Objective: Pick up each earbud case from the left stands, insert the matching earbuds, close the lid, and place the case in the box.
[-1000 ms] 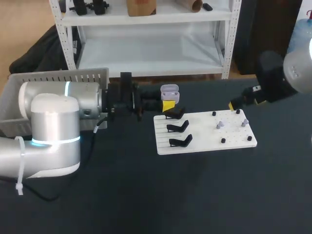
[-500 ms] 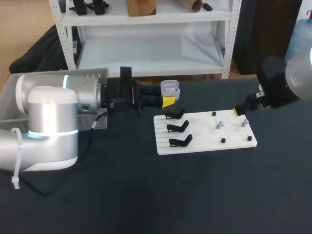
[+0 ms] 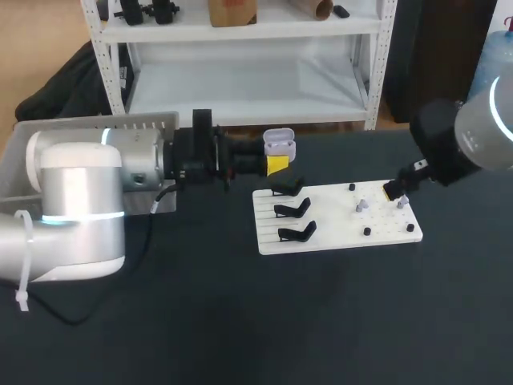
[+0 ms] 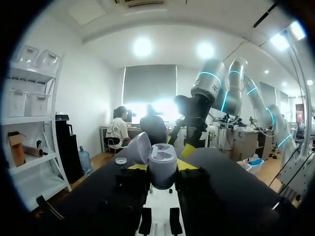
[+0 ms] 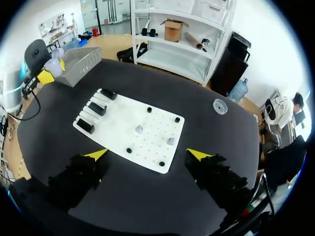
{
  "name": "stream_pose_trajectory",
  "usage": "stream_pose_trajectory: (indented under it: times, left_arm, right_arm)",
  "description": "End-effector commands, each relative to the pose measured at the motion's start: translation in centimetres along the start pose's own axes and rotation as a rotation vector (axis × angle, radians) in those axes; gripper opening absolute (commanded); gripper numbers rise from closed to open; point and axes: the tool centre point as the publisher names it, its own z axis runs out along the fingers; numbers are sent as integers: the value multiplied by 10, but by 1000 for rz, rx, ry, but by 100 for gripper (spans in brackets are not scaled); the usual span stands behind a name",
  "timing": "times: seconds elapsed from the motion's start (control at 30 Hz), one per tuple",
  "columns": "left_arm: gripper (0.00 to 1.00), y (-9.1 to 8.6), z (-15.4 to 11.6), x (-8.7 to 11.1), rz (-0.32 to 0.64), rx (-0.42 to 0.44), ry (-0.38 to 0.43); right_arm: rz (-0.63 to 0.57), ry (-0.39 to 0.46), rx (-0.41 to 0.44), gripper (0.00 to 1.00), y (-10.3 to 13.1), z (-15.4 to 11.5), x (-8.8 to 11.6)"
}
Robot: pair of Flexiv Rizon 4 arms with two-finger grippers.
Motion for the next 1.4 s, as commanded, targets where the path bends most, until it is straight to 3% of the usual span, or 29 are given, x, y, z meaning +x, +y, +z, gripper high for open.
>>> stream_pose_trajectory:
  times: [0.03,0.57,0.9,0.97,1.0,1.13,1.2,1.4]
  left_arm:
    - [0,-5,-4,-8,4,0,17]
    - [0,2,-13,-16,-5,-5,21]
    - [0,2,-13,-16,-5,-5,21]
    - [0,2,-13,-16,-5,-5,21]
    - [0,2,-13,-16,-5,-5,21]
    - [0,2,-13,-16,-5,-5,21]
    - [0,2,-13,-16,-5,-5,21]
    - [0,2,-13,-16,-5,-5,21]
  right_arm:
    - [-13,10,223,100,1,5,10]
    - [-78,88,349,100,-40,21,29]
    - [-77,139,391,100,-45,46,19]
    - [-80,151,388,69,-45,48,16]
    - [-86,165,388,58,-44,48,14]
    - [-36,211,385,71,-41,47,12]
    - [22,223,328,65,-39,47,12]
    - [22,268,309,62,-30,56,10]
